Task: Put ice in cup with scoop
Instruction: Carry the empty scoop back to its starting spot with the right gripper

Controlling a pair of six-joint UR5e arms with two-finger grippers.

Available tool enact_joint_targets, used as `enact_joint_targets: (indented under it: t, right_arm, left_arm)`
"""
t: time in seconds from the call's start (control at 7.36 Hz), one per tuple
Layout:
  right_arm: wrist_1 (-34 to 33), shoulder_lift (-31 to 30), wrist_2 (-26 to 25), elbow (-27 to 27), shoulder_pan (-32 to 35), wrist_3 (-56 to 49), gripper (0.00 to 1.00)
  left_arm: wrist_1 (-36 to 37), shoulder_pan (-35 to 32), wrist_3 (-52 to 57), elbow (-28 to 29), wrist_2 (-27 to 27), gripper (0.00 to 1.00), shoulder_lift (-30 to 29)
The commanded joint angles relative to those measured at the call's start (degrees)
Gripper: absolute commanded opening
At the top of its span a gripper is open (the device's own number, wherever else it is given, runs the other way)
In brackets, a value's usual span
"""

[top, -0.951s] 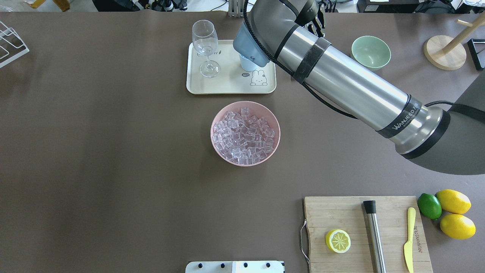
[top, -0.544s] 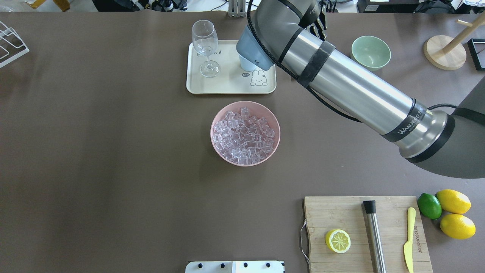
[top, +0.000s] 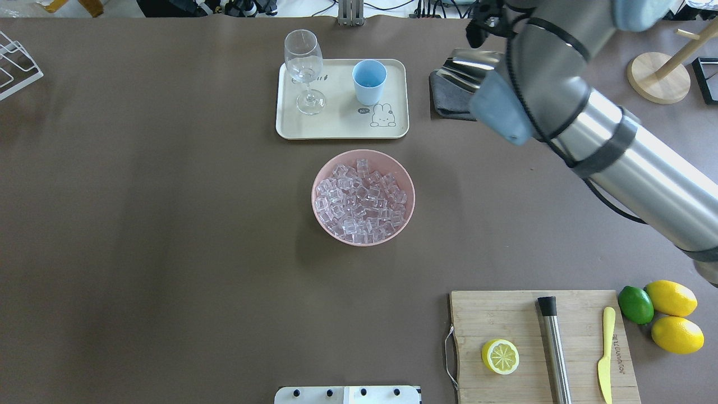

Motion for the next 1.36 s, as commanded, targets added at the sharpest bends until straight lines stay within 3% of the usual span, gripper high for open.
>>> enact_joint_targets:
  t: [0.0,0.14,0.27,0.54,0.95,1.22]
  right_arm:
    - [0.49,-18.81,4.58,17.97,6.19,11.25,0.0]
    - [4.24,-23.74,6.76,17.91,8.21,14.87,0.0]
    - [10.36,-30.84,12.96,17.74,11.97,22.13,0.0]
    - [29.33,-41.59,19.06,13.97,12.18,36.01,0.0]
    - [41.16,-44.0,22.86,10.62,10.27,51.96,0.0]
    - [41.54,-43.39,22.6,10.62,5.52,53.5,0.0]
  left_arm:
    - [0.0,0.0,0.0,0.04,-0.09,0.98,-0.09]
    - [0.0,-0.09,0.0,0.21,-0.09,0.98,-0.09]
    - [0.0,-0.79,0.0,0.21,-0.09,0.98,-0.09]
    - [0.0,-0.8,0.0,0.04,-0.09,0.98,-0.09]
    - [0.0,-0.8,0.0,-0.05,-0.18,0.98,-0.17]
    - [0.08,-1.32,0.0,0.04,-0.35,0.98,-0.09]
